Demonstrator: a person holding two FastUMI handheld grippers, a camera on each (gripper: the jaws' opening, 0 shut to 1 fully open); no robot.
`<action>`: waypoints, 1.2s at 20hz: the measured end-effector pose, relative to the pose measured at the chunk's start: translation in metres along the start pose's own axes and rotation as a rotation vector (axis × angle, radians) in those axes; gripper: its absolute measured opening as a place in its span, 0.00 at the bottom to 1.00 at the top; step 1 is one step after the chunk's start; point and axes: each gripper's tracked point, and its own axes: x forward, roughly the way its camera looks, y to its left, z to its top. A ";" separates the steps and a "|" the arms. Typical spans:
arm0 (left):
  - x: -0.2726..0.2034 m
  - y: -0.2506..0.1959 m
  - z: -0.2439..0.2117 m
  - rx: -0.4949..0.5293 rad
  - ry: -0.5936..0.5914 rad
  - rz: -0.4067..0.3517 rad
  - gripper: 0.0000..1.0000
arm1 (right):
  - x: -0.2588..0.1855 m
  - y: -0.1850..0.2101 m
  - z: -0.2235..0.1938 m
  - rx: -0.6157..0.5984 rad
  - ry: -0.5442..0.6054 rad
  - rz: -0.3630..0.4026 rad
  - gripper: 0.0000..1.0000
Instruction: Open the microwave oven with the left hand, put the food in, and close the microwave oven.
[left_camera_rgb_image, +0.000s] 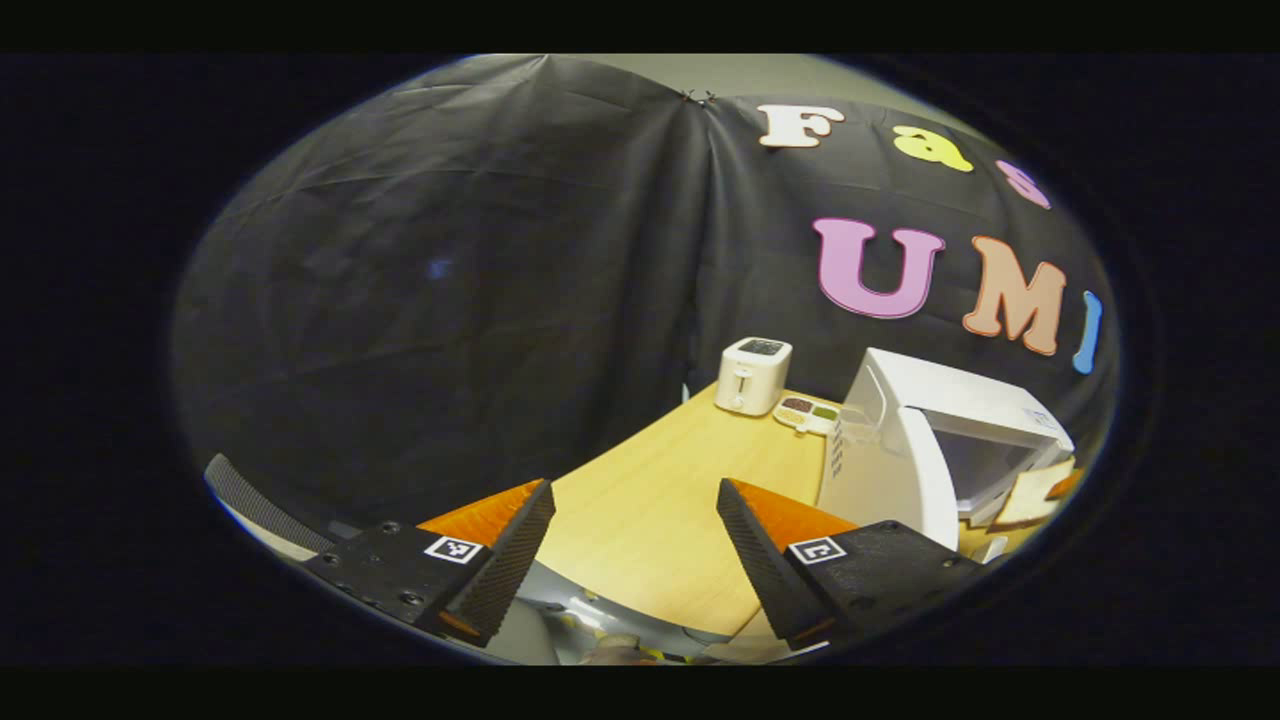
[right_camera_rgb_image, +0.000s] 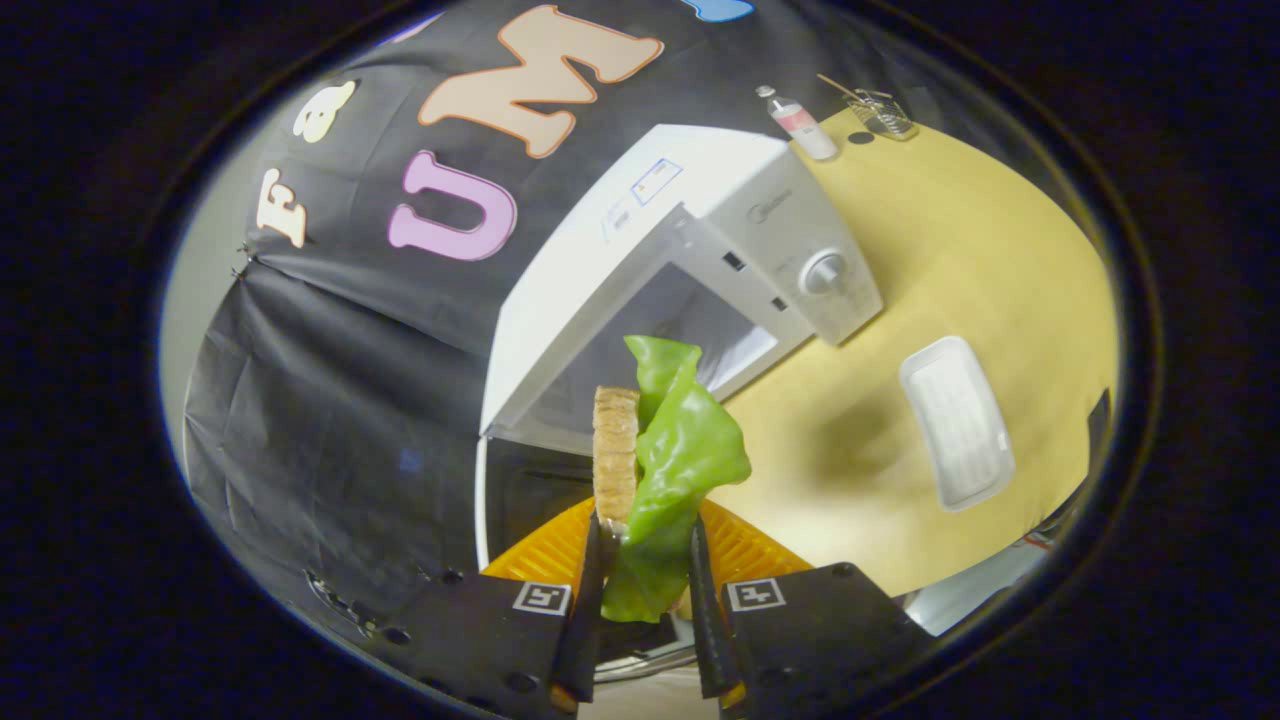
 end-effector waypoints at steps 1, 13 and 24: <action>0.001 -0.001 -0.004 -0.009 0.015 -0.019 0.95 | 0.006 0.007 -0.006 0.010 -0.013 0.017 0.42; 0.011 0.020 -0.014 -0.077 0.049 -0.064 0.99 | 0.122 0.024 -0.015 0.011 -0.191 0.006 0.42; 0.007 0.018 -0.020 -0.093 0.059 -0.068 0.95 | 0.184 0.013 0.044 -0.084 -0.394 -0.023 0.34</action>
